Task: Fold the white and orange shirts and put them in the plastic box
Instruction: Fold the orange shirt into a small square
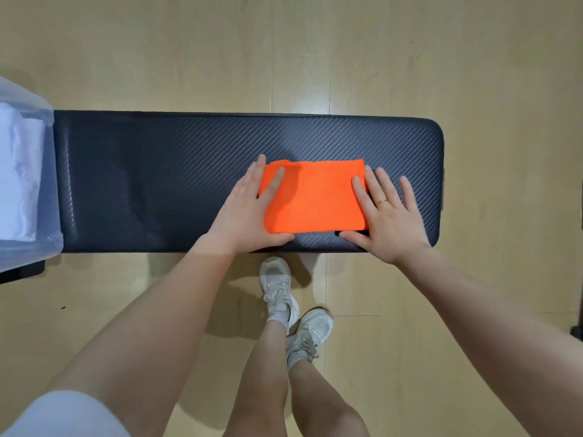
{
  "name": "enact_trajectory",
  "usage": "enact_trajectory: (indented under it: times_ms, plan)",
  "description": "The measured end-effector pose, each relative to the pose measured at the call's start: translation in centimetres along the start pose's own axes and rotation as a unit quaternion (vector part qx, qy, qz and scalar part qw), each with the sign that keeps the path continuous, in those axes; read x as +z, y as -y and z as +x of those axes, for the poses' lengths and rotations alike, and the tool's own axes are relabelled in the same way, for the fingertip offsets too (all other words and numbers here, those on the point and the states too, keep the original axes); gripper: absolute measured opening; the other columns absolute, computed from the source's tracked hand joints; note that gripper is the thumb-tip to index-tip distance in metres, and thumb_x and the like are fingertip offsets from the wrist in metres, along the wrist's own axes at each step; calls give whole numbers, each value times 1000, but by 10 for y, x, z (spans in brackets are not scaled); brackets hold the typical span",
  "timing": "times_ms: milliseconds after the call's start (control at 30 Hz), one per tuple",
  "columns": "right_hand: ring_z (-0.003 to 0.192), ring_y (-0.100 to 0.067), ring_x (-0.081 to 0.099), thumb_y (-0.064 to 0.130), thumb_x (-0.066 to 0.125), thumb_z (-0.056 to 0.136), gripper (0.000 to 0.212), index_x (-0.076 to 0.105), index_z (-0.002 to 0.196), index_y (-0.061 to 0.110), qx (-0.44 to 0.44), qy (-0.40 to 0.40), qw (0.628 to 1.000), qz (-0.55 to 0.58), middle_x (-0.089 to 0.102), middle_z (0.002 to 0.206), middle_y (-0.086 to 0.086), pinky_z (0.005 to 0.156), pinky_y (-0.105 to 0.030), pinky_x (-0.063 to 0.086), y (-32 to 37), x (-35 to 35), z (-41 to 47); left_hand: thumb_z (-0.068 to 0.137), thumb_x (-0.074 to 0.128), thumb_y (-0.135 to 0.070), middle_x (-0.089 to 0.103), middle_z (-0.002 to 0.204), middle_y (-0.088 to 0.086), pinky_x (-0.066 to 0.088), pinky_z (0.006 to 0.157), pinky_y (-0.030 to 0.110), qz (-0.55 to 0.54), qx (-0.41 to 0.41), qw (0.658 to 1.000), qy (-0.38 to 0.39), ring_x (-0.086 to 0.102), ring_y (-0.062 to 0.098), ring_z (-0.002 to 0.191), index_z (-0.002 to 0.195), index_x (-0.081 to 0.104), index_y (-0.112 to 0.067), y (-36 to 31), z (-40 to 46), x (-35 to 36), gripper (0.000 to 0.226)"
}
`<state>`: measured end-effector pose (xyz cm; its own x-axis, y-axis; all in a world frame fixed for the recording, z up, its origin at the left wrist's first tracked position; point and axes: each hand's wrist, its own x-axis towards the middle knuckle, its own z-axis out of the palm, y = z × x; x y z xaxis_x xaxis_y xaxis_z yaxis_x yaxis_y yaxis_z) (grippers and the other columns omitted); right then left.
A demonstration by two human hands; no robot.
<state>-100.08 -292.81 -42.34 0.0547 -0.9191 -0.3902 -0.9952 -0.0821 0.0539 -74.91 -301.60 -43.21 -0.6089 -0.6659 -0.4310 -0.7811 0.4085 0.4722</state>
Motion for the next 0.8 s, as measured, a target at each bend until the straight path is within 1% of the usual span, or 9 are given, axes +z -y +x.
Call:
enact_trajectory:
  times_ms: [100, 200, 333, 433, 500, 600, 633, 700, 800]
  plan:
    - [141, -27, 16, 63, 55, 72, 95, 28, 144, 8, -41, -43, 998, -19, 26, 154, -12, 113, -46, 6, 23, -13, -1, 66, 39, -70, -16, 157, 9, 11, 117, 39, -18, 17, 1000, 8, 2, 27, 146, 149, 3, -22, 0, -7, -13, 102]
    - [137, -31, 36, 43, 67, 70, 84, 31, 143, 19, -109, -74, 991, -36, 34, 150, -11, 111, -44, 19, 50, -10, 1, 75, 43, -61, -17, 156, 2, 17, 114, 36, -92, 0, 995, -26, 8, 22, 145, 149, 9, -15, -6, -19, -17, 93]
    - [127, -41, 46, 27, 65, 73, 73, 36, 139, 19, -98, -56, 991, -67, 43, 144, -15, 102, -50, 39, 64, -9, 21, 86, 52, -40, -12, 157, -5, 18, 111, 28, -218, -58, 972, -73, 4, 0, 137, 148, 17, -14, -7, -26, -15, 76]
    - [121, -45, 51, 17, 50, 80, 58, 40, 138, 22, -85, -61, 991, -79, 48, 140, -16, 95, -54, 44, 65, -11, 34, 92, 51, -30, -7, 158, -7, 15, 109, 23, -263, -93, 956, -96, 3, -6, 134, 147, 20, -15, -4, -31, -11, 65]
    - [123, -45, 49, 15, 44, 83, 56, 41, 138, 25, -75, -53, 994, -61, 47, 141, -16, 96, -54, 43, 66, -21, 39, 93, 50, -30, -3, 158, -6, 14, 109, 21, -265, -110, 952, -106, 3, -7, 134, 147, 21, -14, -4, -36, -9, 64]
    - [140, -39, 24, 10, 38, 93, 61, 19, 147, 32, -50, 30, 997, 58, 22, 156, -11, 111, -50, 26, 68, -42, 41, 93, 49, -31, 0, 158, -6, 13, 109, 21, -262, -124, 951, -111, 4, -5, 136, 147, 22, -13, -7, -46, -9, 63]
    - [141, -35, 24, 9, 38, 92, 63, 18, 147, 34, -34, 41, 991, 126, 22, 156, -9, 111, -45, 27, 66, -50, 40, 93, 49, -30, 1, 158, -5, 14, 109, 21, -263, -126, 950, -113, 5, -5, 135, 146, 22, -13, -10, -51, -11, 62]
    - [135, -29, 38, 7, 43, 89, 63, 27, 144, 31, -10, 5, 959, 282, 37, 150, -7, 103, -36, 36, 63, -69, 36, 93, 49, -32, 2, 158, -5, 15, 108, 20, -259, -125, 950, -119, 6, -6, 134, 146, 22, -14, -18, -60, -22, 62]
    - [119, -21, 55, 20, 48, 82, 56, 43, 138, 27, 24, -59, 871, 488, 59, 131, 1, 92, -25, 42, 61, -106, 23, 89, 44, -39, 3, 158, -5, 13, 108, 19, -247, -116, 953, -134, 5, -5, 135, 146, 22, -14, -35, -78, -51, 66]
